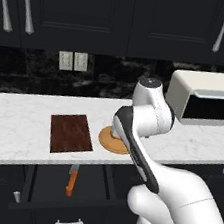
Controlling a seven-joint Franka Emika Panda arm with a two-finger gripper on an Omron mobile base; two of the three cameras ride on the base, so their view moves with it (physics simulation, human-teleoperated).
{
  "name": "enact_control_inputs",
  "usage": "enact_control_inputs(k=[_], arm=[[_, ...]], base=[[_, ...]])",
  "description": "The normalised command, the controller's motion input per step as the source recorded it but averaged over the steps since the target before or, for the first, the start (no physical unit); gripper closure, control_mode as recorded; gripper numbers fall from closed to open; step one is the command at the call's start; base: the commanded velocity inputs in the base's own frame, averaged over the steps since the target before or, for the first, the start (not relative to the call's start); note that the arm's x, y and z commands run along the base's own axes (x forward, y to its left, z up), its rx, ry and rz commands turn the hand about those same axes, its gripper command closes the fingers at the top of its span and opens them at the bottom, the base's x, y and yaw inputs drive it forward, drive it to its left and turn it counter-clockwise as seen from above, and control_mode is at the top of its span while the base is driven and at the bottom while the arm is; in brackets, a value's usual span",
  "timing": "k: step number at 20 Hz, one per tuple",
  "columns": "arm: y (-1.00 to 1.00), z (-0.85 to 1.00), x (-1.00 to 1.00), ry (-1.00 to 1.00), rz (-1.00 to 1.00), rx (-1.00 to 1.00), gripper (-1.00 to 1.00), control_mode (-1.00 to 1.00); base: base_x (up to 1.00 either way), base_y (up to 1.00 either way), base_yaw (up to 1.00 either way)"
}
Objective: Pick up the knife from the drawer and place it on the cutting board. Then place the meat from the plate to the cutting board.
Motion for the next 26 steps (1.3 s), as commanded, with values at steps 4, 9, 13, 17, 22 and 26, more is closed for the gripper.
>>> enact_control_inputs(k=[4, 9, 13, 17, 22, 26], arm=[[0.56, -0.43, -0.16, 0.0, 0.0, 0.0, -1.0, -1.0], [0.52, -0.41, -0.03, 0.09, 0.0, 0.0, -1.0, -1.0], [0.45, -0.36, 0.0, 0.14, 0.0, 0.0, -1.0, -1.0], [0.44, -0.34, 0.01, 0.18, 0.02, 0.01, -1.0, -1.0], [0.36, -0.38, 0.06, 0.19, 0.01, 0.01, -1.0, -1.0], [0.27, -0.33, 0.01, 0.07, 0.0, 0.0, -1.0, -1.0]], base=[[0.0, 0.0, 0.0], [0.0, 0.0, 0.0], [0.0, 0.0, 0.0], [0.0, 0.0, 0.0], [0.0, 0.0, 0.0], [0.0, 0.0, 0.0]])
